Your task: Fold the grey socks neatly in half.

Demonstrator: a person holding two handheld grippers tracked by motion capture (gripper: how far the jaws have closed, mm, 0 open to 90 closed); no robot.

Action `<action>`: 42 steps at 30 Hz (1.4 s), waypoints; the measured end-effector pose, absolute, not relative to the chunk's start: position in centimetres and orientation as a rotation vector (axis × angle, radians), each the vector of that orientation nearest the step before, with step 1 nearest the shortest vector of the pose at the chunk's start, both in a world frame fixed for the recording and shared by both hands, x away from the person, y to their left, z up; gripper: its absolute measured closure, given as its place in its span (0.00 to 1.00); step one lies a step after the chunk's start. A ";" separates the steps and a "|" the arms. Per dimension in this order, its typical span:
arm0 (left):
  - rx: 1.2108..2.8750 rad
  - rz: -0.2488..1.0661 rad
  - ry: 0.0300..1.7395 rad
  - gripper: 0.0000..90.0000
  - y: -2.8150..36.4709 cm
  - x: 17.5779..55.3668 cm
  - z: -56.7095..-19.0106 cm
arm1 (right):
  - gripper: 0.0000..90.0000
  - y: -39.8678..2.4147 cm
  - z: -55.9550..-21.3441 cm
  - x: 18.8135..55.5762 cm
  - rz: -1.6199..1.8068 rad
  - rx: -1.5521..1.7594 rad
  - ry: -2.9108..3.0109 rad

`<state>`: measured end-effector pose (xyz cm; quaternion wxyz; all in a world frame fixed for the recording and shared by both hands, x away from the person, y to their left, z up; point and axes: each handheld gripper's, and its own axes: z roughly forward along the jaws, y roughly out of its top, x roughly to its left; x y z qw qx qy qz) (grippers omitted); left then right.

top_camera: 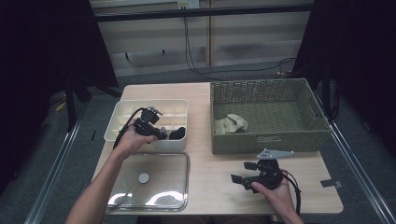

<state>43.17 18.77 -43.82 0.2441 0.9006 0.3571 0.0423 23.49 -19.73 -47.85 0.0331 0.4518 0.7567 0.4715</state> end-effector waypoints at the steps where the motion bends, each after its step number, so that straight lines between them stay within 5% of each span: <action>1: 2.449 0.106 0.979 0.71 18.9 43.3 -44.0 | 0.19 -19.8 -47.9 23.5 1.455 1.390 2.326; 6: 2.394 0.075 1.022 0.68 19.1 43.3 -44.0 | 0.19 -19.8 -47.9 23.5 1.455 1.398 2.328; 13: 2.343 0.062 0.999 0.47 19.7 43.5 -42.4 | 0.22 -19.6 -48.0 23.5 1.447 1.382 2.343; 16: 2.294 0.047 1.024 0.47 19.9 43.5 -41.8 | 0.21 -19.5 -48.0 23.6 1.443 1.386 2.342; 18: 2.325 0.012 0.980 0.60 20.3 43.7 -41.7 | 0.21 -19.5 -48.0 23.6 1.442 1.386 2.343; 25: 2.361 -0.018 0.966 0.81 19.6 43.4 -42.6 | 0.20 -19.6 -47.9 23.5 1.456 1.376 2.334; 42: 2.371 -0.074 1.010 0.90 18.9 43.6 -44.5 | 0.19 -19.6 -48.0 23.5 1.451 1.378 2.340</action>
